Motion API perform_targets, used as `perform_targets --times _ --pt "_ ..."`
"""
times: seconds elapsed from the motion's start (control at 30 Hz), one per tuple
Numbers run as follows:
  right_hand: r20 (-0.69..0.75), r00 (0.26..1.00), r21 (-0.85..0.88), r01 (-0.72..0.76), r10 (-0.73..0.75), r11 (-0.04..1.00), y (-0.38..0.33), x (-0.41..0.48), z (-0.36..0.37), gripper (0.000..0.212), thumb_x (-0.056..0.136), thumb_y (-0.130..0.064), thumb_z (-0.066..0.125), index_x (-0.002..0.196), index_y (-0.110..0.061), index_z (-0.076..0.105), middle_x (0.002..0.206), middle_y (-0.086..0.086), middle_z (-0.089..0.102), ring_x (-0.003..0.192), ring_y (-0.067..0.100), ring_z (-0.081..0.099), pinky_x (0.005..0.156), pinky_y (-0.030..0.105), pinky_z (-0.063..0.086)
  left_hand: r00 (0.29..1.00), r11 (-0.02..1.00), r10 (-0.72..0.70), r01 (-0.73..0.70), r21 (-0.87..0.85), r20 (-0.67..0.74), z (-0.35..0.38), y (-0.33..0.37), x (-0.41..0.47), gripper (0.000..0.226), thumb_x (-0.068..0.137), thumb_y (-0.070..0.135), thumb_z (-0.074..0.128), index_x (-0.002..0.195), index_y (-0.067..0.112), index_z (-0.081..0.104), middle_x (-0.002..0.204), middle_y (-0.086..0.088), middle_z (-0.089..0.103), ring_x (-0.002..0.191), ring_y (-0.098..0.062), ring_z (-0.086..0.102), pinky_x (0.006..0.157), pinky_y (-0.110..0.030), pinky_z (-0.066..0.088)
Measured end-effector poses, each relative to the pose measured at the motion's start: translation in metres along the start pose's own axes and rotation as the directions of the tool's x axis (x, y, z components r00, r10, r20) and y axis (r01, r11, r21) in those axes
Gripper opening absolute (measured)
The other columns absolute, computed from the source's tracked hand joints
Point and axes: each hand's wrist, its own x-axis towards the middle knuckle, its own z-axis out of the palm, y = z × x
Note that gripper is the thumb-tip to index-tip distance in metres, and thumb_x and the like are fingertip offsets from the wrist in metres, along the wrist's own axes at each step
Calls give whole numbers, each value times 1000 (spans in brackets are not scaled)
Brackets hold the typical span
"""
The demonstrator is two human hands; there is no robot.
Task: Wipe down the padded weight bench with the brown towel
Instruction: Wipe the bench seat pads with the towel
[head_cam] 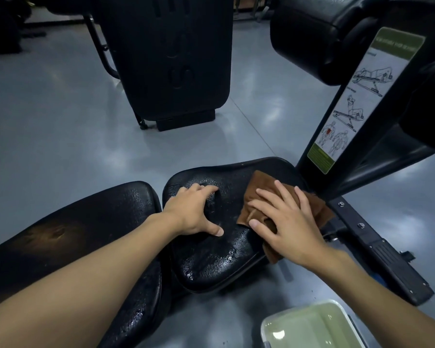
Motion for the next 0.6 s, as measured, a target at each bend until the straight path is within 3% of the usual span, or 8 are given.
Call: perform_targets --times 0.13,0.27,0.47,0.6 --pt "19 997 -75 -73 75 994 -11 38 3 59 86 -70 32 137 -46 46 152 -17 39 151 22 11 118 51 1 1000 999 30 -30 -17 3 2 -10 -5 106 54 74 76 145 45 30 159 6 23 146 -23 21 113 -54 25" --pt "136 983 -51 -117 123 992 -12 88 3 63 86 -73 37 143 -47 36 156 -15 30 150 23 8 118 54 0 998 987 -50 45 -152 -29 16 -29 -14 104 50 76 77 141 58 29 163 7 9 150 -17 5 109 -65 21" --pt "195 972 -61 -120 130 991 -9 138 12 57 85 -73 37 132 -43 50 146 -13 47 143 22 25 114 55 9 996 985 -57 44 -166 -71 21 -33 -13 106 48 78 75 140 58 28 163 8 10 151 -16 3 109 -64 22" --pt "159 985 -15 -69 71 997 -8 113 7 55 88 -68 38 135 -42 50 152 -15 40 148 16 17 119 49 3 996 985 -54 42 -165 -67 21 -34 -14 104 49 80 74 140 60 27 163 9 10 151 -16 4 109 -64 21"
